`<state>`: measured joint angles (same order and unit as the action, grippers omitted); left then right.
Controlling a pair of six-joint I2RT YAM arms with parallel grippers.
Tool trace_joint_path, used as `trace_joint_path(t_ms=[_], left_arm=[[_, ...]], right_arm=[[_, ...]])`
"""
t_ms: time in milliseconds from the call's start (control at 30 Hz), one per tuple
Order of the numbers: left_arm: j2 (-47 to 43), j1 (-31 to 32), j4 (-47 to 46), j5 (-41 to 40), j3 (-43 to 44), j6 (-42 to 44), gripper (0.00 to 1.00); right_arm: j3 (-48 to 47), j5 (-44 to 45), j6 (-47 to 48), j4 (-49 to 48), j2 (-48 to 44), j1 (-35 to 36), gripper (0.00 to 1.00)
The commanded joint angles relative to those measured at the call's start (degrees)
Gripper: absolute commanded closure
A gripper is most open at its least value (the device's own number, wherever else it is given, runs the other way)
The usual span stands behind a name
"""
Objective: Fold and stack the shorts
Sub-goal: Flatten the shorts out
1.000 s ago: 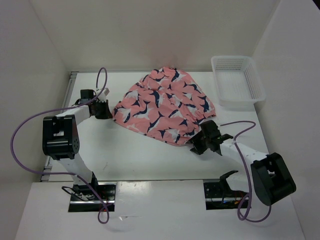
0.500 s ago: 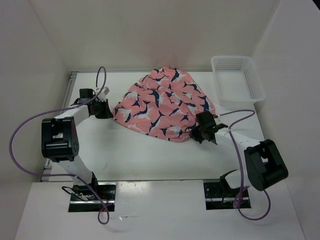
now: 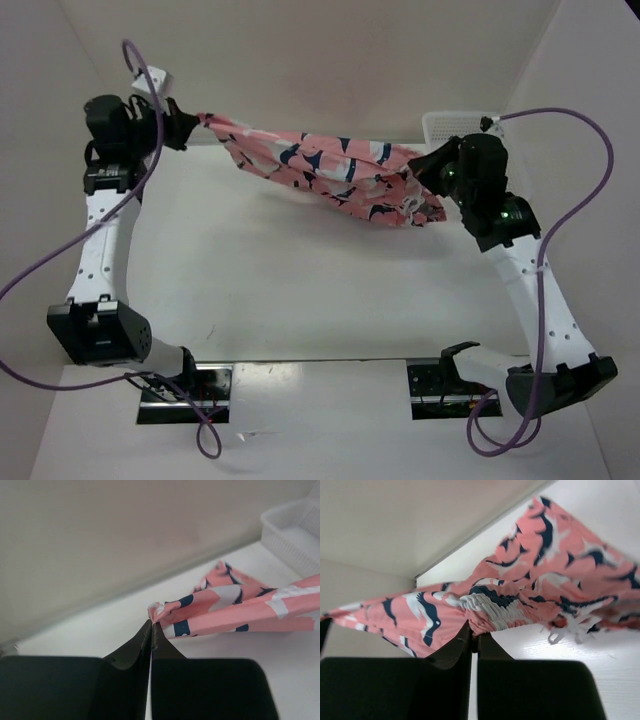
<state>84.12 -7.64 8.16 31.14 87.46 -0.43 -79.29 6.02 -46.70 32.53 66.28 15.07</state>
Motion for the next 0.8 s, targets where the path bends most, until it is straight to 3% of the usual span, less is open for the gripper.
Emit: trace_joint_path(t_ms=[0,200,300,400,567,667,767], left_arm=[[-6.06,-3.60,-1.49,2.88,8.14,0.43,1.00],[-9.23,-4.14,6.15,3.58,24.13,0.43,1.00],[-11.07,-4.14,12.65,0.08,33.54,0.43,1.00],[-13.01,-3.62,17.32,-4.15,38.83,0.43,1.00],[-13.54,-3.08,18.99,-4.68,41.64,0.43,1.00],[-12.93,-3.08,19.52,-5.91,42.35,0.43,1.00],[-11.44,-3.08,19.52,-5.91,39.30,0.43,1.00]], right_arm=[[-11.98,0.22,10.20,8.76,-4.92,-0.30,1.00],[-28.09,0.75,17.95,19.22,-6.52,-0.30,1.00],[-36.35,-0.04,18.57,23.79,-6.52,-0.30,1.00],[-38.74,-2.76,17.26,26.70,-7.57,-0.30,1.00],[-38.32,-4.00,14.18,30.92,-8.71,-0.30,1.00],[-32.00,-4.00,11.73,30.31,-10.03,-0.30,1.00],[-19.29,-4.00,8.74,27.42,-11.52,-0.83,1.00]])
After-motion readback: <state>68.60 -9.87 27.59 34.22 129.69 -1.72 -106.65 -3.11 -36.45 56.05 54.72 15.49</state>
